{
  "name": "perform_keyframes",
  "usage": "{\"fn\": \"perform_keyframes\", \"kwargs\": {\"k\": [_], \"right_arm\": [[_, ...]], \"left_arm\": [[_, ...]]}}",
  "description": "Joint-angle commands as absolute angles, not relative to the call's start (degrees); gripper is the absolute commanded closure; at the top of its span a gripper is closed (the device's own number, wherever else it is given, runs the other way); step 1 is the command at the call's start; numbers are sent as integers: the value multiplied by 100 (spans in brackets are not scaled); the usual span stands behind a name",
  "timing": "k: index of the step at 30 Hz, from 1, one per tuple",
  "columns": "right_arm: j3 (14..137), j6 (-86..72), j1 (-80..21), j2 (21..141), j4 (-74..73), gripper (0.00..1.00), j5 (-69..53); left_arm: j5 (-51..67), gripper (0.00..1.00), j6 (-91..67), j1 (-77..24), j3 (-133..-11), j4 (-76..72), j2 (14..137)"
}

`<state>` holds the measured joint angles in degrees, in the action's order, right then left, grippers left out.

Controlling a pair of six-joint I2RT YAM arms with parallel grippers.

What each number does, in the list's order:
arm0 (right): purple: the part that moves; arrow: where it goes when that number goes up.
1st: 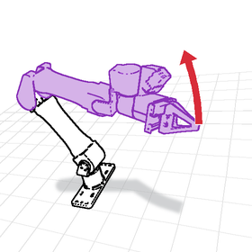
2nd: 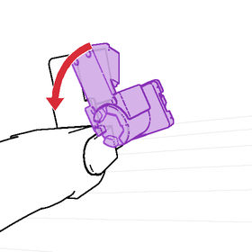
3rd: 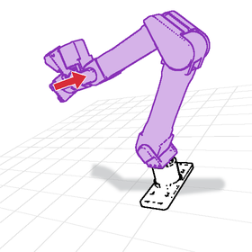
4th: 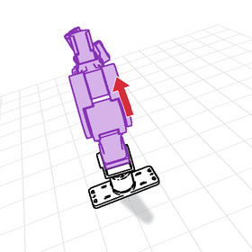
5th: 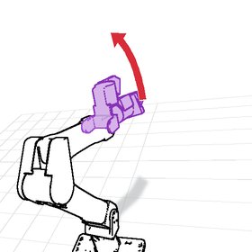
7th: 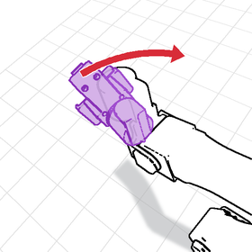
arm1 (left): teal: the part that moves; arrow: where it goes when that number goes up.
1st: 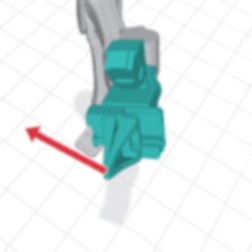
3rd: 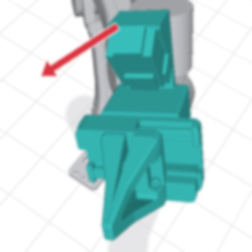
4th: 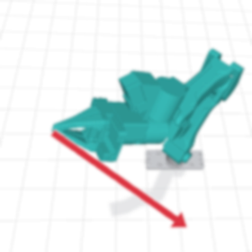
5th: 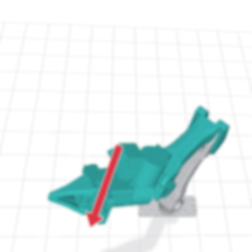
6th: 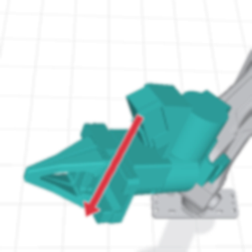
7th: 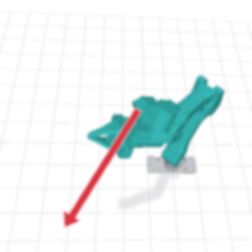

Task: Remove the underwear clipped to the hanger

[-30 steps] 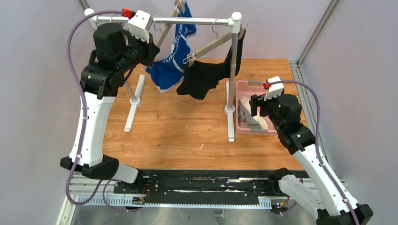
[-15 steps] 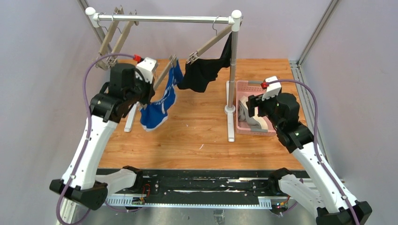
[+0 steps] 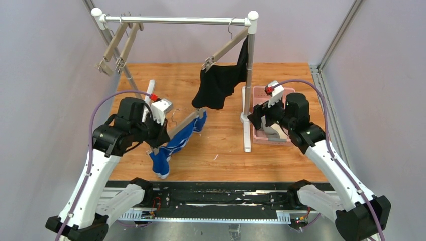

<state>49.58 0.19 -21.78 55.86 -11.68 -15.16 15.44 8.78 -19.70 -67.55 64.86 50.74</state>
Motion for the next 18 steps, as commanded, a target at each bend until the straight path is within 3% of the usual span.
{"fn": "perform_keyframes", "kwargs": {"k": [1,5,18], "right_arm": [[5439,0,-2247,5539,-861,15,-2799],[5643,34,-2241,5470,-717,15,-3936],[5815,-918,-2241,5597,818,15,-6483]], "left_arm": [[3104,100,1176,-2021,-7323,6451,4964],[4313,100,1424,-2030,-7355,6442,5054],[5321,100,2168,-2117,-7399,6451,5396]]}}
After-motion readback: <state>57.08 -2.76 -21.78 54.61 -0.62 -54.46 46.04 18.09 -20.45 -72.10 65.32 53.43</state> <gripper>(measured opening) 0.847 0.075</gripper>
